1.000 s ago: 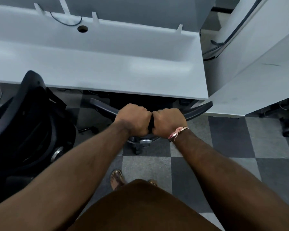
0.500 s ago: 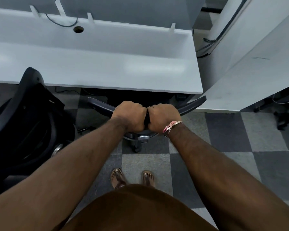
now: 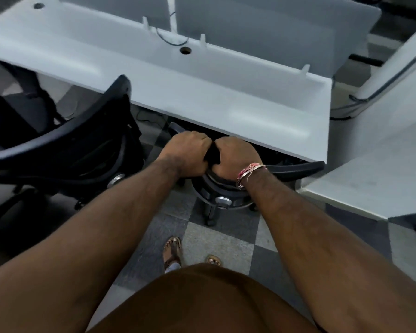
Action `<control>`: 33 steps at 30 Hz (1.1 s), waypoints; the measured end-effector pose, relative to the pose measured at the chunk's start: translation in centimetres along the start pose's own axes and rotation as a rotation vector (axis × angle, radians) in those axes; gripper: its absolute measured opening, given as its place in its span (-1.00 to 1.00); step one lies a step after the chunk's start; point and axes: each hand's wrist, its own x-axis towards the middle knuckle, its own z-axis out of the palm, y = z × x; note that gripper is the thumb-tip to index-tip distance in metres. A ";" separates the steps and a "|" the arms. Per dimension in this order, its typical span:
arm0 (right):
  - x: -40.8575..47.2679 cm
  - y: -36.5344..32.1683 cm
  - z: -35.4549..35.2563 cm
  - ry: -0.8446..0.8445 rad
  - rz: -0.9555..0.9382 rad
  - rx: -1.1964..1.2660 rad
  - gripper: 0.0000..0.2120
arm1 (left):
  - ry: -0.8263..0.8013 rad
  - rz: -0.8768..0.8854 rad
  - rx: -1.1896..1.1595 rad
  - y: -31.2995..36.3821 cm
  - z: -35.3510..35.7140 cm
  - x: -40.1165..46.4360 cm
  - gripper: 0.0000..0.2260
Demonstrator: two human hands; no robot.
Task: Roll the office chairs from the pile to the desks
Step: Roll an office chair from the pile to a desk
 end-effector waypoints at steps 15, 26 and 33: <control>12.1 -16.1 0.4 0.059 -0.451 0.015 -0.80 | 0.109 -0.402 0.101 -12.9 -4.8 -12.2 -0.81; 21.9 -27.1 3.2 0.115 -0.625 0.022 -0.82 | 0.096 -0.483 0.119 -26.1 -5.0 -17.2 -0.64; 24.2 -30.7 5.7 -0.114 -0.622 -0.070 -0.73 | -0.033 -0.600 0.009 -29.6 -2.0 -19.0 -0.61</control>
